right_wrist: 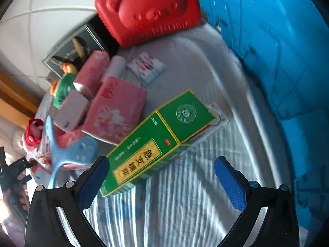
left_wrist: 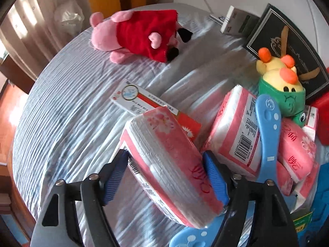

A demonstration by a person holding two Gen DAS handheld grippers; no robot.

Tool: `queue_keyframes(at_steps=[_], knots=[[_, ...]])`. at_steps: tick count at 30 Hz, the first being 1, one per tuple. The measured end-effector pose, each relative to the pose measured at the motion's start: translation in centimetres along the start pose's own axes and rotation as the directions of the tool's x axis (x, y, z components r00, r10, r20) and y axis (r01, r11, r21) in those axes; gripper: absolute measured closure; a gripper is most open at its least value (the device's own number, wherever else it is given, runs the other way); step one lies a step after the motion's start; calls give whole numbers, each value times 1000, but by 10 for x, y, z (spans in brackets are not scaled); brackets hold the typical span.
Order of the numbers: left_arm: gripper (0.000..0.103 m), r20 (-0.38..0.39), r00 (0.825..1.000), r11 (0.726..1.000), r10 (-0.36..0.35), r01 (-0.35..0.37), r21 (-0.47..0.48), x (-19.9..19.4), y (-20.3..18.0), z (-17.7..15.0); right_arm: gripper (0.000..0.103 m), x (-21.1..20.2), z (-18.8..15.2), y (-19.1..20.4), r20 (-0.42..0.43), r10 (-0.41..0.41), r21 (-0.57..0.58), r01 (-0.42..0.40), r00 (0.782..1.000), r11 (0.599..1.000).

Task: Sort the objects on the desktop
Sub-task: 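Grasp the pink tissue pack with the left tool while the right grasps the green medicine box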

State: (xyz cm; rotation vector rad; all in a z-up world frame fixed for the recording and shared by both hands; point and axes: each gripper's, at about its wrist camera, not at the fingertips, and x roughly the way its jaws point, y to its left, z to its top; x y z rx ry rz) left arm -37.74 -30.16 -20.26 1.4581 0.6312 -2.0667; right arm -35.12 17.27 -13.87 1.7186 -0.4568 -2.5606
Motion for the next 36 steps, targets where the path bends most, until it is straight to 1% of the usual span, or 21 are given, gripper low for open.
queue_keyframes(at_steps=[4, 7, 9, 11, 13, 15, 18, 19, 20, 21, 22, 24, 25, 26, 28, 30, 31, 32, 33, 34, 36], knots=[[28, 8, 1000, 994, 3, -4, 111, -1, -4, -2, 0, 21, 2, 5, -52, 22, 54, -20, 998, 998], [31, 12, 1000, 985, 2, -4, 170, -10, 5, -7, 0, 33, 3, 10, -77, 30, 110, -22, 997, 994], [31, 31, 999, 977, 19, -25, 211, -17, 12, -10, 0, 43, 5, 15, -90, 20, 119, -10, 996, 993], [31, 32, 998, 964, 51, -57, 261, -20, 19, -15, 0, 55, 5, 17, -118, 47, 145, -29, 992, 989], [31, 18, 999, 964, 26, -30, 262, -18, 26, -17, 0, 67, 2, 17, -143, 68, 170, -44, 987, 984], [31, 1, 1000, 970, 1, -2, 243, -13, 28, -17, 0, 71, 0, 19, -143, 81, 179, -55, 986, 982], [31, -1, 1000, 973, -11, 11, 230, -6, 22, -18, 1, 70, -1, 28, -144, 61, 136, -42, 988, 990], [36, 1, 1000, 972, -15, 14, 233, -5, 19, -19, 8, 68, -1, 30, -141, 65, 122, -48, 988, 991], [37, 11, 1000, 971, -17, 14, 240, -5, 17, -20, 16, 66, -1, 32, -139, 74, 114, -58, 988, 992], [40, 19, 1000, 969, -15, 10, 247, -7, 15, -22, 20, 63, 0, 35, -134, 75, 101, -62, 988, 993], [42, 22, 1000, 968, -21, 15, 250, -8, 14, -23, 26, 59, 1, 37, -127, 66, 87, -55, 990, 995], [43, 17, 999, 968, -39, 34, 247, -9, 15, -26, 41, 50, 1, 39, -105, 58, 63, -52, 993, 997], [43, 18, 999, 969, -49, 43, 245, -11, 16, -29, 58, 42, 1, 42, -84, 56, 44, -52, 995, 998], [43, 17, 998, 968, -53, 47, 245, -13, 18, -31, 69, 37, 1, 43, -75, 53, 32, -51, 996, 998], [44, 21, 998, 967, -58, 51, 250, -17, 19, -36, 75, 32, 1, 43, -72, 43, 9, -42, 997, 999], [43, 13, 998, 968, -53, 49, 244, -16, 21, -38, 72, 32, 0, 43, -96, 42, -6, -42, 995, 999], [43, -1, 999, 968, -45, 44, 246, -12, 21, -38, 68, 34, -2, 42, -102, 39, 2, -39, 994, 999], [42, 7, 999, 968, -41, 38, 249, -13, 20, -38, 50, 38, -4, 43, -111, 32, 9, -31, 993, 999], [42, 4, 999, 966, -35, 33, 255, -12, 18, -37, 37, 43, -3, 45, -116, 31, 6, -31, 993, 1000], [42, 5, 1000, 963, -29, 27, 268, -12, 14, -37, 18, 46, -2, 49, -118, 35, -2, -35, 992, 999], [42, 22, 1000, 955, -8, 1, 297, -12, 5, -37, 16, 53, -3, 55, -123, 33, -11, -35, 992, 999]])
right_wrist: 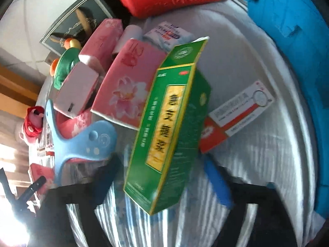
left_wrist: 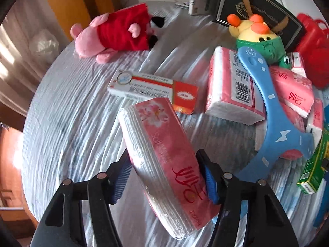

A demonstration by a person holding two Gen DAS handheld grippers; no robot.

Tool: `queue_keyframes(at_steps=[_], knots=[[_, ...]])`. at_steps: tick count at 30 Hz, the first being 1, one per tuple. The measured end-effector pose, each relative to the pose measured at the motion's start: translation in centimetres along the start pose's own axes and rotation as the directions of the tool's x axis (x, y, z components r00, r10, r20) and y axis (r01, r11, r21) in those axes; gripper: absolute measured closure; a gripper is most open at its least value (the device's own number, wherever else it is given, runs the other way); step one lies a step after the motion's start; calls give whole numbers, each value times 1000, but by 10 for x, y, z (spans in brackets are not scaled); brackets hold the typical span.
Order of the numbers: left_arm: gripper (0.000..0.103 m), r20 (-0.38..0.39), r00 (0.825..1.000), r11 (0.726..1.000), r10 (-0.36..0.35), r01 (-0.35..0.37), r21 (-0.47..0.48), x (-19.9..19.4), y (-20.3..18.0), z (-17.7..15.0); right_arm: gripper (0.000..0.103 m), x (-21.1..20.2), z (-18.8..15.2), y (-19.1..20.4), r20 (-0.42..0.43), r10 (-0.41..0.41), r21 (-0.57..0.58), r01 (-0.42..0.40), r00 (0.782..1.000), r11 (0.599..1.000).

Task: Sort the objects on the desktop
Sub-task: 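Grasp the pink tissue pack with the left tool while the right grasps the green medicine box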

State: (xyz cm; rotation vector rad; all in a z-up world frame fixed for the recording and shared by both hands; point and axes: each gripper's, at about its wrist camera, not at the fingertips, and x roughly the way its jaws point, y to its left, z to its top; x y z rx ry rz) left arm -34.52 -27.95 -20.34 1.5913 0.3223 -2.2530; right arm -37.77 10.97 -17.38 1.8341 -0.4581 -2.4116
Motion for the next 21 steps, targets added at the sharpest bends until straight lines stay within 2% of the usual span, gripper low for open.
queue_keyframes(at_steps=[3, 4, 5, 7, 10, 14, 21], knots=[[42, 22, 1000, 999, 17, -18, 32, 0, -8, 1, 16, 14, 1, 4, -17, -20, -4, 20, 1000, 1000], [43, 28, 999, 999, 22, -23, 42, 0, -9, 0, 20, 18, 0, 2, -20, -35, -5, 35, 999, 999], [44, 29, 999, 999, 14, -16, 46, -2, -9, -1, 33, 20, -1, 0, -26, -58, -13, 57, 998, 998], [46, 33, 999, 999, -30, 29, 35, -8, -5, -3, 36, 16, -4, -2, -18, -53, -27, 53, 998, 998], [46, 87, 996, 999, -35, 32, 36, -27, -3, -7, 40, -4, -11, -7, 19, -44, -47, 44, 999, 998], [46, 175, 982, 997, -75, 70, 34, -64, 0, -15, 42, -39, -27, -9, 85, -28, -74, 34, 996, 997], [46, 294, 946, 987, -135, 104, 121, -128, -8, -39, 44, -93, -57, -4, 168, -20, -118, 41, 986, 992]])
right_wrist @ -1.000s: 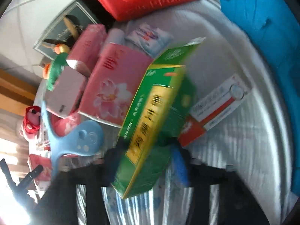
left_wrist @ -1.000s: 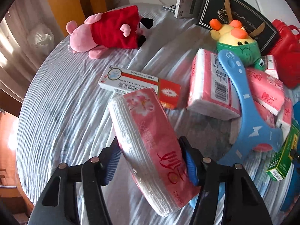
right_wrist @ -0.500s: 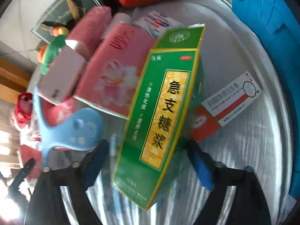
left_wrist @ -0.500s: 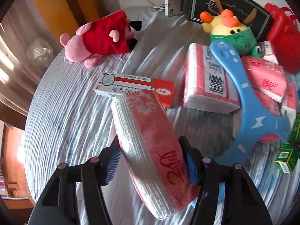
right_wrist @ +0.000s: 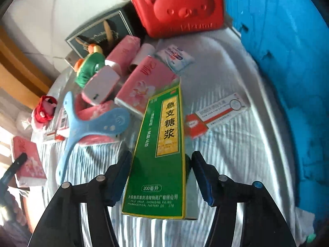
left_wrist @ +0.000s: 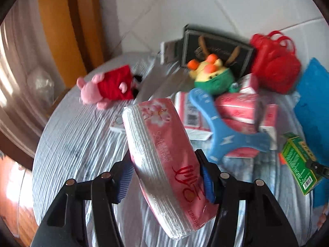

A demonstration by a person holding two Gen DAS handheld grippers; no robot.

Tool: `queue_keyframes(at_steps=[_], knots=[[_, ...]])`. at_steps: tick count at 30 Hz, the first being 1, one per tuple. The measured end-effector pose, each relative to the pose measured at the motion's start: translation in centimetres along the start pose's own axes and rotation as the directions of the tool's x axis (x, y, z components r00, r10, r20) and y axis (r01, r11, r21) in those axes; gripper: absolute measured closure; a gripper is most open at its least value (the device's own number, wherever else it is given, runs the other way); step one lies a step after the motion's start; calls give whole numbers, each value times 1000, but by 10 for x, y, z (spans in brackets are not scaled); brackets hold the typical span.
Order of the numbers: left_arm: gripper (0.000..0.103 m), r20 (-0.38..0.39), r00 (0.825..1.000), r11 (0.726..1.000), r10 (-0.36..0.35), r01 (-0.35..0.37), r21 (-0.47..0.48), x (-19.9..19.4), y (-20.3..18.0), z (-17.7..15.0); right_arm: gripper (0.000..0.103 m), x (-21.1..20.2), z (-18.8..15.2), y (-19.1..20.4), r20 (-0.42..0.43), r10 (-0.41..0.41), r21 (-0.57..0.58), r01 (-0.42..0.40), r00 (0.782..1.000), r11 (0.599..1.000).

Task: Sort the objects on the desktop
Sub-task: 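Carry the tissue pack and green box over the blue bin with both tools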

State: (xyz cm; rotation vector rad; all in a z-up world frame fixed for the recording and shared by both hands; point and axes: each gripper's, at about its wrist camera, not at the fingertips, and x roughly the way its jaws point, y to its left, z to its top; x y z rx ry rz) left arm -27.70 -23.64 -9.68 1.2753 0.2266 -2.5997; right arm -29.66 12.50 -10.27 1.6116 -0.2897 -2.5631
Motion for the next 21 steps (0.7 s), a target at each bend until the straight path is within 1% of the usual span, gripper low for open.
queue_keyframes(at_steps=[2, 4, 6, 7, 8, 9, 10, 11, 12, 14, 16, 17, 18, 19, 20, 21], knots=[[46, 22, 999, 999, -30, 30, 30, -16, -7, -2, 44, -11, -10, 4, 6, -11, -23, 11, 1000, 1000], [46, 25, 998, 997, -51, 49, 58, -26, -13, -6, 44, -9, -19, 10, -28, -39, -38, 38, 999, 999], [46, 16, 998, 995, -64, 63, 79, -28, -17, -13, 43, 4, -37, 1, -103, -86, -41, 83, 991, 996], [46, 1, 998, 994, -67, 67, 91, -26, -18, -19, 43, 10, -45, -2, -130, -96, -37, 92, 987, 995], [46, -12, 998, 993, -68, 69, 96, -24, -17, -23, 43, 20, -55, -7, -168, -118, -3, 119, 979, 993], [46, -31, 997, 993, -68, 71, 97, -20, -16, -28, 43, 28, -64, -9, -200, -133, -1, 135, 971, 991], [46, -59, 996, 993, -67, 72, 94, -14, -12, -35, 40, 35, -72, -12, -226, -144, -3, 147, 963, 989], [46, -81, 995, 993, -59, 66, 93, -9, -9, -40, 25, 36, -77, -12, -217, -191, -28, 189, 957, 982], [46, -98, 994, 994, -47, 56, 92, -4, -6, -45, 20, 38, -78, -11, -216, -213, -42, 209, 953, 977], [46, -128, 992, 996, -20, 32, 86, 3, 1, -55, 19, 41, -76, -11, -212, -175, -16, 175, 962, 984], [46, -146, 989, 996, -14, 26, 80, 7, 9, -62, 19, 52, -72, -13, -213, -191, -8, 194, 958, 981], [46, -148, 989, 997, -12, 24, 80, 6, 12, -63, 21, 59, -71, -15, -222, -187, 4, 193, 957, 981], [46, -147, 989, 997, -10, 22, 80, 4, 14, -65, 31, 66, -71, -16, -239, -166, 20, 175, 957, 984], [46, -140, 990, 996, -11, 22, 83, 1, 17, -66, 50, 68, -72, -17, -244, -171, 24, 182, 954, 983], [46, -132, 991, 996, -14, 26, 84, -3, 19, -66, 51, 65, -72, -15, -233, -180, 23, 191, 956, 981], [46, -121, 992, 996, -18, 28, 87, -8, 21, -66, 51, 55, -72, -10, -206, -175, 16, 182, 963, 983]])
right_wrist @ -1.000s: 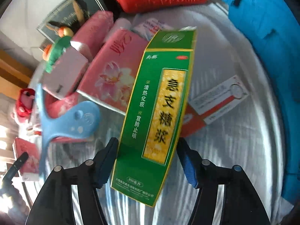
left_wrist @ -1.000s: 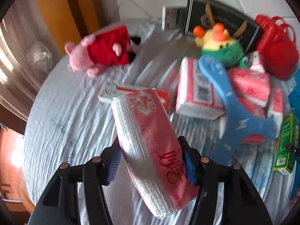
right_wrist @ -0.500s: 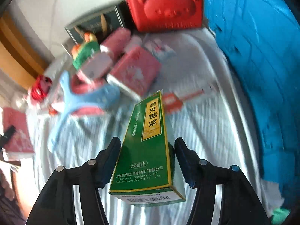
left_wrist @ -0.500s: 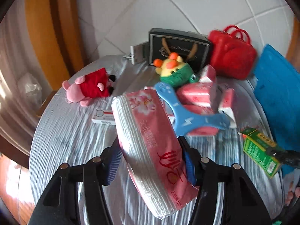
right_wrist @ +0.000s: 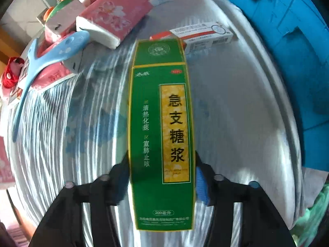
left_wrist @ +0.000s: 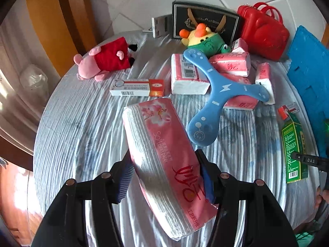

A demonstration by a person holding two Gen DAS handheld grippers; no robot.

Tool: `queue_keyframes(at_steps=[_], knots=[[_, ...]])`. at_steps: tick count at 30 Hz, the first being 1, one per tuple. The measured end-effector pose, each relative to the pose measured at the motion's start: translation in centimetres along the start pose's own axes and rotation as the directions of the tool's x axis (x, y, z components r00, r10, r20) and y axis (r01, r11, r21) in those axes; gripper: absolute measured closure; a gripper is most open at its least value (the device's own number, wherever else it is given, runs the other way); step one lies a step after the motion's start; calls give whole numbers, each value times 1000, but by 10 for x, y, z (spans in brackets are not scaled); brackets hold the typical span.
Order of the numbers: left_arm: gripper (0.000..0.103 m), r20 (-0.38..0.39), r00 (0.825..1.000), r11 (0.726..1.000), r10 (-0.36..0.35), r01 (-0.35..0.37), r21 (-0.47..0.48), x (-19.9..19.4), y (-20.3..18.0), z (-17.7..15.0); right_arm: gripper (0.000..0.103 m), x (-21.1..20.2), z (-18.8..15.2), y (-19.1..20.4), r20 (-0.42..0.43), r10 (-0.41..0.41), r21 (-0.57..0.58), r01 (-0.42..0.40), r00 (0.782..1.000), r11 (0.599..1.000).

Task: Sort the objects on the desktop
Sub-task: 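Carry the tissue pack and green box over the blue bin with both tools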

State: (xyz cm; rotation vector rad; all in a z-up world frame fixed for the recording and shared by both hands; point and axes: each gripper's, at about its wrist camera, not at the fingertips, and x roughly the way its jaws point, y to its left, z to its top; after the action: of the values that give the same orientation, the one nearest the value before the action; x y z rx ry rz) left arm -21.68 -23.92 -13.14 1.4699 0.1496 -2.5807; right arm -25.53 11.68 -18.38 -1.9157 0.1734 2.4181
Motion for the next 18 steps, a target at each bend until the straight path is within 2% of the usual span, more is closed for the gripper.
queue_keyframes(at_steps=[4, 8, 11, 15, 18], knots=[[46, 74, 997, 1000, -14, 12, 26, -25, -1, 4, 51, -64, -11, 9, 147, 49, -37, -44, 988, 998], [46, 182, 981, 995, -65, 50, 84, -57, -21, 15, 51, -149, -24, 10, 330, 66, -59, -49, 942, 997], [46, 264, 957, 987, -121, 87, 136, -85, -49, 24, 51, -209, -33, 3, 454, 70, -65, -45, 888, 997], [46, 340, 920, 970, -196, 132, 202, -120, -98, 33, 50, -260, -34, -10, 543, 56, -58, -29, 838, 998], [46, 390, 879, 949, -273, 179, 259, -151, -150, 39, 50, -291, -32, -41, 605, 56, -47, -34, 794, 998]])
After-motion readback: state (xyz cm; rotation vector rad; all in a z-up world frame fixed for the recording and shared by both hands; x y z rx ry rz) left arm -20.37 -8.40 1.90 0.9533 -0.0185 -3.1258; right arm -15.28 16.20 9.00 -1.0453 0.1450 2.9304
